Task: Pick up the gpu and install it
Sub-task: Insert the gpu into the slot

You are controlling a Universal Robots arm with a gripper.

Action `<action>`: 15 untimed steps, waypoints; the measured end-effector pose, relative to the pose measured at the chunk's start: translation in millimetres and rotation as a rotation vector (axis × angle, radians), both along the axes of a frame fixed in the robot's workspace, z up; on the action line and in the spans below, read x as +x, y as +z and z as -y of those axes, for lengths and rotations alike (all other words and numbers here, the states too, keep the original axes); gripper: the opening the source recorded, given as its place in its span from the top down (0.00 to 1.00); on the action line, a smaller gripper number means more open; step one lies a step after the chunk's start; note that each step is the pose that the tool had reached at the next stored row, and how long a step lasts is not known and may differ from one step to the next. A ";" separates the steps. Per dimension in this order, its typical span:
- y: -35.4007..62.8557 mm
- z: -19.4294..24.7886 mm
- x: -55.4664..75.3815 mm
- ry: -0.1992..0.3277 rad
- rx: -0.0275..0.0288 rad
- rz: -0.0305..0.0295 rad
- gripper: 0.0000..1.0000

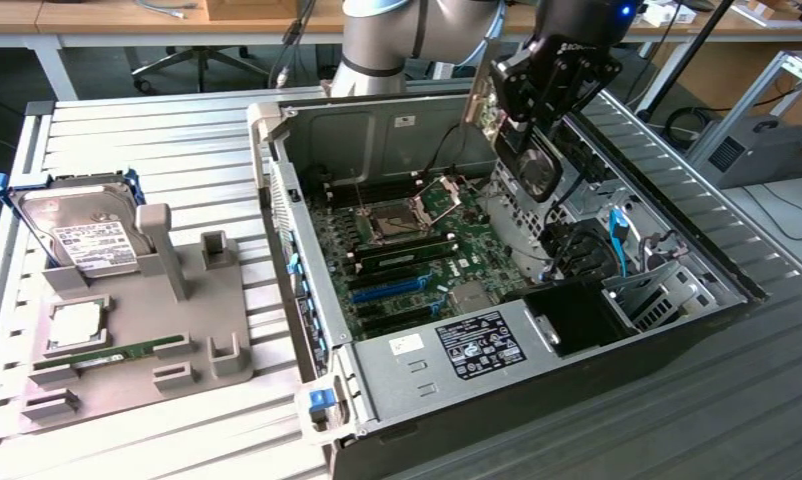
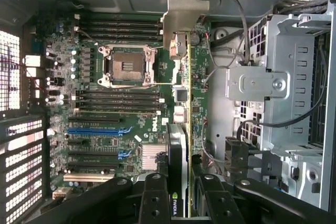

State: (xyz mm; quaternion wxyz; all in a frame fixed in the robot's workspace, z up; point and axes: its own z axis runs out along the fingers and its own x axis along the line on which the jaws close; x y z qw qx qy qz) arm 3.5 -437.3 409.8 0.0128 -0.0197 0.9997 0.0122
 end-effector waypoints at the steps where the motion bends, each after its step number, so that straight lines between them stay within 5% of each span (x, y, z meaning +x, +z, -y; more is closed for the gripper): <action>1: 0.0 0.0 0.0 0.009 -0.0011 -0.0001 0.73; 15: 0.1 -0.2 0.0 0.200 -0.0244 -0.0001 0.73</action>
